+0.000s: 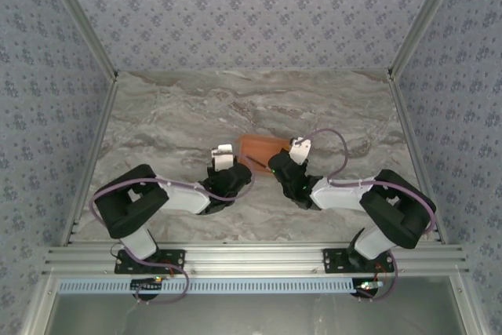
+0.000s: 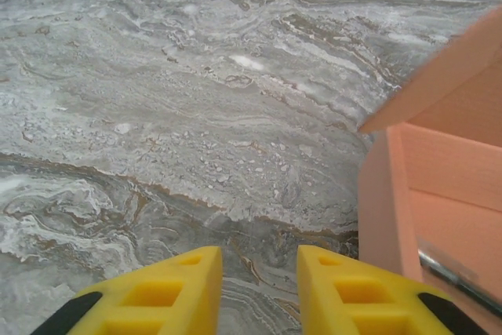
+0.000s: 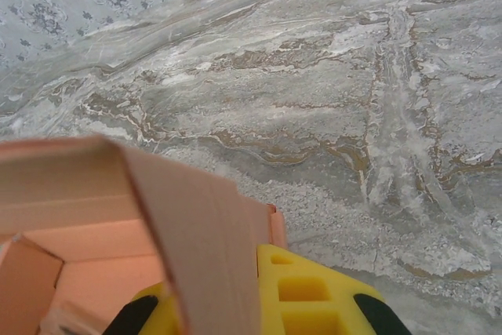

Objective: Fold the paper box

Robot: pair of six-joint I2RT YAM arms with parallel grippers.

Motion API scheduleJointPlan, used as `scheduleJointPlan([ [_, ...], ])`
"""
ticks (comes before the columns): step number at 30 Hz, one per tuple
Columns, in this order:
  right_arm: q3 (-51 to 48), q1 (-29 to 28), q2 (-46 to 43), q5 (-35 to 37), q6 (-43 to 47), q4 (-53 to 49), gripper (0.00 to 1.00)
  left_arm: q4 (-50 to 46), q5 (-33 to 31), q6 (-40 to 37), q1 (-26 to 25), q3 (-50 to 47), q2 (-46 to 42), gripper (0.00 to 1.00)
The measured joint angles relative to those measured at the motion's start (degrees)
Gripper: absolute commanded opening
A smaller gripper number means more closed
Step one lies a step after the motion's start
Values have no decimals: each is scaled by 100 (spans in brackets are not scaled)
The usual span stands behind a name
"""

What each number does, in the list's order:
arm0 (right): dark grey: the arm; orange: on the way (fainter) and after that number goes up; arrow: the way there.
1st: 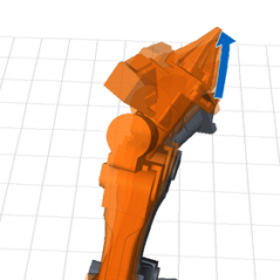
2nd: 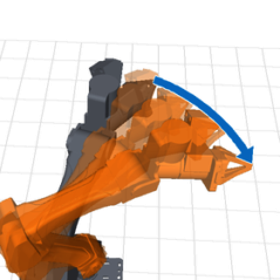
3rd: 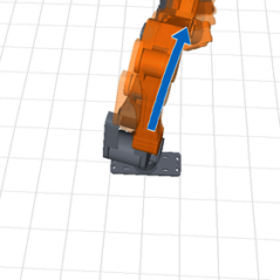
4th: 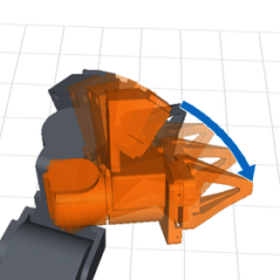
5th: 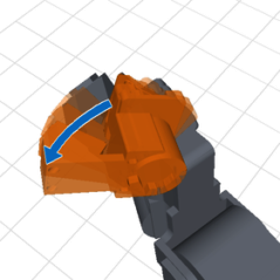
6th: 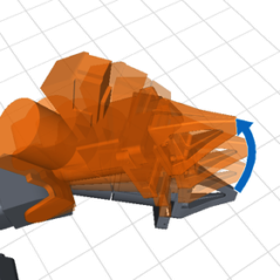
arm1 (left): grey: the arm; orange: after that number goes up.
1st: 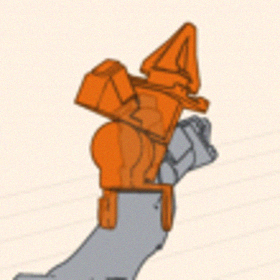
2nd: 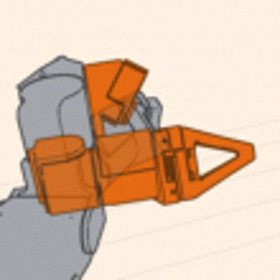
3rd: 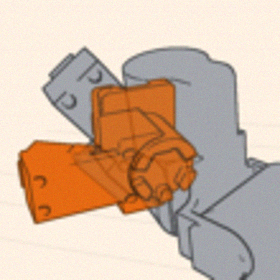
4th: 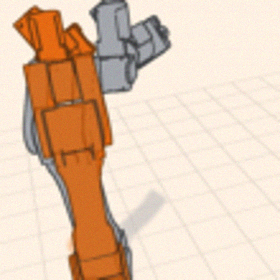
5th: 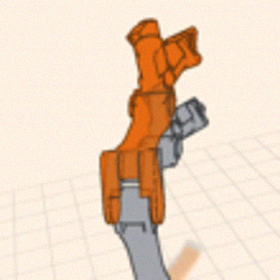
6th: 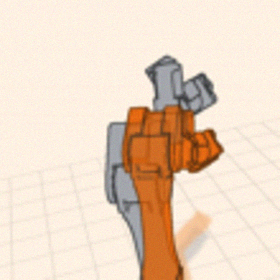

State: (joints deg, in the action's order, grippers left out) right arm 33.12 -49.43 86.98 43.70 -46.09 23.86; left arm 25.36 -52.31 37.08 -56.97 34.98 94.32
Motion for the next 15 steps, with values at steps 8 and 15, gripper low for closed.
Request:
scheduleJointPlan([
  [8, 103, 0, 0, 63, 55, -225, 7, -306, 162, -63, 22, -66, -774, 50],
  [15, 243, 0, 2, 50, 243, -466, 7, -468, 918, -164, 382, -107, -1180, 57],
])
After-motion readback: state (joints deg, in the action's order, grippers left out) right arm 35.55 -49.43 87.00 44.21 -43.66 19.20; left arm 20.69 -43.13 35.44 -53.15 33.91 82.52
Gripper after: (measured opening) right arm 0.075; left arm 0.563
